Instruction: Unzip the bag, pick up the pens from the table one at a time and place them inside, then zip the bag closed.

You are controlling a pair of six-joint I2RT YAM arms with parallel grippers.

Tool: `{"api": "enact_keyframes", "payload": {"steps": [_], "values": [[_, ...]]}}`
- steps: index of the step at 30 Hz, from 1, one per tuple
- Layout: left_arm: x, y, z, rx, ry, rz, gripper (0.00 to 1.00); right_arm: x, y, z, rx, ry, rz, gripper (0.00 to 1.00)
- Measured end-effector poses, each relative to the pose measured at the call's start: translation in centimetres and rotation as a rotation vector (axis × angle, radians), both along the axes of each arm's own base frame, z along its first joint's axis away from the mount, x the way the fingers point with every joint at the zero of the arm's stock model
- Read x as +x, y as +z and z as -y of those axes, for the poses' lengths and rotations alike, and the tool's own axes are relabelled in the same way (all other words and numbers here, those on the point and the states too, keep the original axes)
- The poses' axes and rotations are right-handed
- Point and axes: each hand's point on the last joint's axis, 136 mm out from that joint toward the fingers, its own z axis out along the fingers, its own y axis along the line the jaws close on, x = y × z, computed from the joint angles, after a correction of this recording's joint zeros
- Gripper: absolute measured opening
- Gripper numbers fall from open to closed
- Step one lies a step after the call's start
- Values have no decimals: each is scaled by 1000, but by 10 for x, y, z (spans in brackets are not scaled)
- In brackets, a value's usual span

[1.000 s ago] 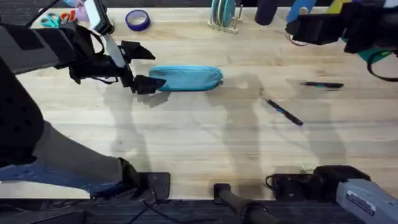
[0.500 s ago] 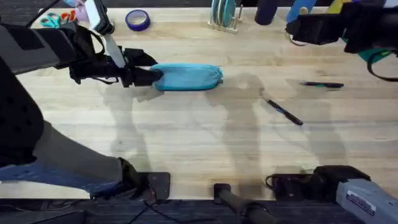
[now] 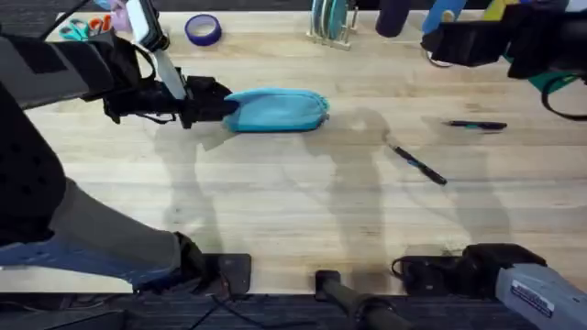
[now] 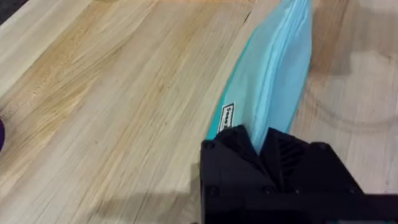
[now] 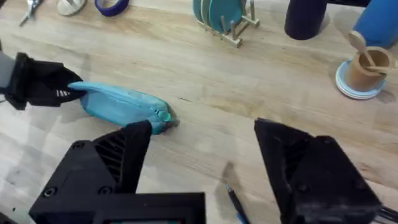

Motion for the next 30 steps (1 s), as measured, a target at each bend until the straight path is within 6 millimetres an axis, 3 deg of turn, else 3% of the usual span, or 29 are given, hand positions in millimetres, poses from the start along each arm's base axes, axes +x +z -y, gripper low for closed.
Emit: {"api": "enact_keyframes", "payload": {"steps": [16, 23, 24, 30], "values": [[0, 0, 0, 0, 0, 0, 44, -11, -13, -2, 11, 4, -76, 996], [1, 0, 0, 1, 0, 3, 44, -18, -10, -15, 195, -25, -167, 996], [1, 0, 0, 1, 0, 3, 44, -24, -13, -20, 319, -87, -266, 997], [3, 1, -1, 4, 0, 16, 44, -32, -19, -23, 469, -196, -407, 996]]}}
